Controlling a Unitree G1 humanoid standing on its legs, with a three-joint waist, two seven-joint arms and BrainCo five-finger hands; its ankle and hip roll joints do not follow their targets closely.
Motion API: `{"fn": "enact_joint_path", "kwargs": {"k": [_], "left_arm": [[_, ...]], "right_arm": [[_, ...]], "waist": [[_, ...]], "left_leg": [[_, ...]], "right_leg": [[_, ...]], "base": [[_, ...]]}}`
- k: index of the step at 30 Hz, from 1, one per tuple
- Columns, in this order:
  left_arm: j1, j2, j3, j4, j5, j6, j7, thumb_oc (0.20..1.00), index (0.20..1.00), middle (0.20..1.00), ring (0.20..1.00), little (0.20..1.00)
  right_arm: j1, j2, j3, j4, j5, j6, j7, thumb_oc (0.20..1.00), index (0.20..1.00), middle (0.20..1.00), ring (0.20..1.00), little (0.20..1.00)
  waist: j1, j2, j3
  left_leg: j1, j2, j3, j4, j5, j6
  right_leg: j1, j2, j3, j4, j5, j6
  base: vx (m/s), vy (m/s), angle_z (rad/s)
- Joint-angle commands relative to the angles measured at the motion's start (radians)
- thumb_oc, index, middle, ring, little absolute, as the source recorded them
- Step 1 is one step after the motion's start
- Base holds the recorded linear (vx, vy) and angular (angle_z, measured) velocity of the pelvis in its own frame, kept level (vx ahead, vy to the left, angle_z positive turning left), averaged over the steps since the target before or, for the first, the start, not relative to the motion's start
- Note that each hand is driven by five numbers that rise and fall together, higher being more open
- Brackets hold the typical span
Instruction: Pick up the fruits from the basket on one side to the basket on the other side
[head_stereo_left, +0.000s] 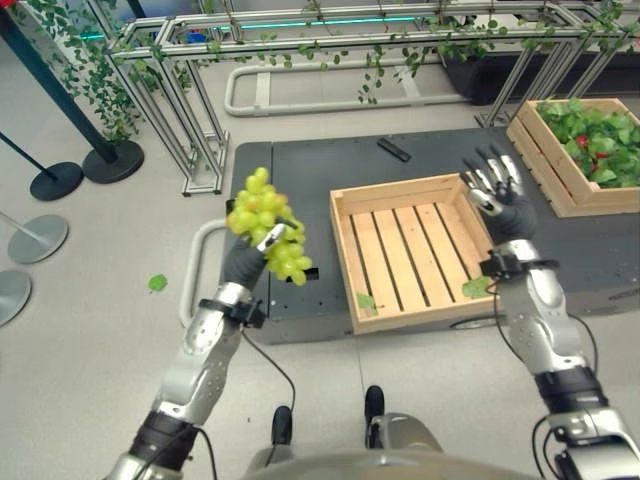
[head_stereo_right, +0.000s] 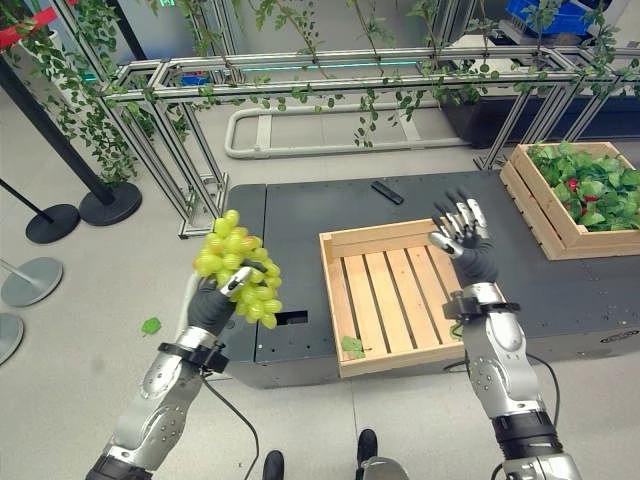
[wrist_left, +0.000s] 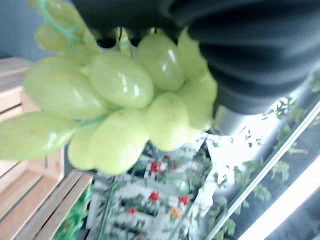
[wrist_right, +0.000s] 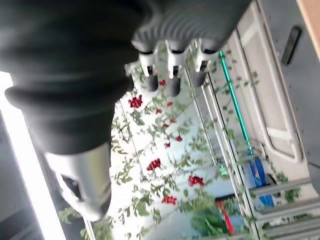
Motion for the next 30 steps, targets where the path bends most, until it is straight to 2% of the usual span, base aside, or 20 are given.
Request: {"fn": "enact_joint_path", "kwargs": {"k": [1,7,9,17,19,22,23,25,26,27,28,29,30], "left_arm": [[0.014,0.037,0.099,-0.071,0.016,-0.127,-0.001,0.200,0.200,0.200,0.200,0.200],[0.057,0.048,0.181,-0.026,0.107,-0.152,0.022,0.200,0.200,0.200,0.200,0.200],[0.072,0.044,0.217,0.012,0.156,-0.160,0.046,0.200,0.200,0.200,0.200,0.200],[0.122,0.013,0.275,0.035,0.184,-0.174,0.071,0.200,0.200,0.200,0.200,0.200],[0.128,0.018,0.272,0.026,0.195,-0.179,0.070,0.200,0.200,0.200,0.200,0.200],[0.099,0.038,0.264,0.016,0.229,-0.194,0.082,0.200,0.200,0.200,0.200,0.200],[0.089,0.039,0.265,0.019,0.235,-0.198,0.084,0.200,0.200,0.200,0.200,0.200],[0.092,0.026,0.263,0.028,0.231,-0.193,0.067,0.200,0.200,0.200,0.200,0.200],[0.092,0.026,0.263,0.028,0.231,-0.193,0.067,0.200,0.200,0.200,0.200,0.200],[0.103,0.015,0.257,0.023,0.227,-0.192,0.044,0.200,0.200,0.200,0.200,0.200],[0.104,0.015,0.257,0.022,0.226,-0.191,0.043,0.200,0.200,0.200,0.200,0.200],[0.121,0.009,0.262,0.020,0.228,-0.194,0.036,0.200,0.200,0.200,0.200,0.200],[0.128,0.004,0.269,0.020,0.225,-0.195,0.039,0.200,0.200,0.200,0.200,0.200]], "right_arm": [[0.039,0.037,-0.088,-0.102,-0.059,-0.083,0.000,1.000,1.000,1.000,1.000,1.000],[0.140,0.075,-0.175,-0.096,-0.137,-0.098,-0.035,1.000,1.000,1.000,1.000,1.000],[0.178,0.115,-0.202,-0.065,-0.153,-0.110,-0.051,1.000,1.000,1.000,1.000,1.000],[0.160,0.103,-0.190,-0.049,-0.181,-0.108,-0.054,1.000,1.000,1.000,1.000,1.000],[0.153,0.089,-0.190,-0.060,-0.182,-0.111,-0.053,1.000,1.000,1.000,1.000,1.000],[0.120,0.061,-0.201,-0.081,-0.202,-0.130,-0.072,1.000,1.000,1.000,1.000,1.000],[0.112,0.054,-0.201,-0.084,-0.211,-0.134,-0.077,1.000,1.000,1.000,1.000,1.000],[0.111,0.049,-0.202,-0.083,-0.207,-0.129,-0.068,1.000,1.000,1.000,1.000,1.000],[0.111,0.049,-0.202,-0.083,-0.207,-0.129,-0.068,1.000,1.000,1.000,1.000,1.000],[0.120,0.048,-0.202,-0.081,-0.213,-0.127,-0.058,1.000,1.000,1.000,1.000,1.000],[0.120,0.048,-0.202,-0.081,-0.213,-0.128,-0.058,1.000,1.000,1.000,1.000,1.000],[0.126,0.053,-0.199,-0.081,-0.221,-0.124,-0.051,1.000,1.000,1.000,1.000,1.000],[0.128,0.057,-0.195,-0.079,-0.218,-0.124,-0.050,1.000,1.000,1.000,1.000,1.000]], "waist": [[-0.002,-0.063,-0.052],[0.001,-0.058,-0.067],[0.003,-0.055,-0.073],[0.027,-0.053,-0.071],[0.037,-0.051,-0.054],[0.050,-0.037,-0.017],[0.054,-0.042,-0.019],[0.045,-0.050,-0.048],[0.043,-0.051,-0.051],[0.026,-0.046,-0.067],[0.024,-0.046,-0.067],[0.015,-0.038,-0.075],[0.012,-0.032,-0.067]], "left_leg": [[0.091,-0.039,-0.024,0.009,-0.115,0.047],[0.093,-0.041,-0.038,0.009,-0.114,0.045],[0.096,-0.044,-0.042,0.011,-0.114,0.045],[0.096,-0.038,-0.015,0.048,-0.124,0.041],[0.072,-0.030,-0.032,0.046,-0.093,0.025],[-0.049,-0.020,-0.085,0.005,0.026,-0.027],[-0.061,-0.029,-0.102,0.005,0.026,-0.029],[-0.032,-0.039,-0.113,0.023,-0.031,-0.011],[-0.039,-0.042,-0.115,0.024,-0.027,-0.011],[0.023,-0.013,-0.124,0.118,-0.068,0.001],[0.018,-0.016,-0.126,0.122,-0.067,0.001],[0.081,0.000,-0.165,0.165,-0.090,0.002],[0.115,0.008,-0.176,0.189,-0.101,0.002]], "right_leg": [[0.037,-0.091,0.021,0.033,-0.010,0.141],[0.062,-0.090,-0.005,0.026,-0.017,0.136],[0.076,-0.086,-0.012,0.015,-0.017,0.134],[0.096,-0.055,0.011,-0.011,-0.026,0.115],[0.098,-0.046,-0.007,-0.025,-0.030,0.109],[0.034,-0.042,-0.067,-0.030,-0.034,0.096],[0.016,-0.049,-0.074,-0.034,-0.026,0.094],[-0.031,-0.062,-0.097,-0.040,-0.011,0.095],[-0.035,-0.064,-0.098,-0.042,-0.005,0.095],[-0.065,-0.070,-0.105,-0.050,0.010,0.094],[-0.066,-0.073,-0.106,-0.053,0.015,0.094],[-0.080,-0.074,-0.096,-0.058,0.028,0.097],[-0.077,-0.072,-0.090,-0.054,0.033,0.099]], "base": [[0.01,-0.007,0.09],[0.01,-0.006,0.12],[-0.01,-0.005,0.11],[-0.02,-0.032,-0.10],[-0.17,-0.087,-0.13],[-0.36,-0.024,0.21],[-0.26,0.004,0.69],[-0.15,0.011,0.47],[-0.16,0.061,0.34],[-0.11,0.053,0.38],[-0.13,0.111,0.53],[-0.07,0.128,0.18],[-0.09,0.195,0.04]]}}
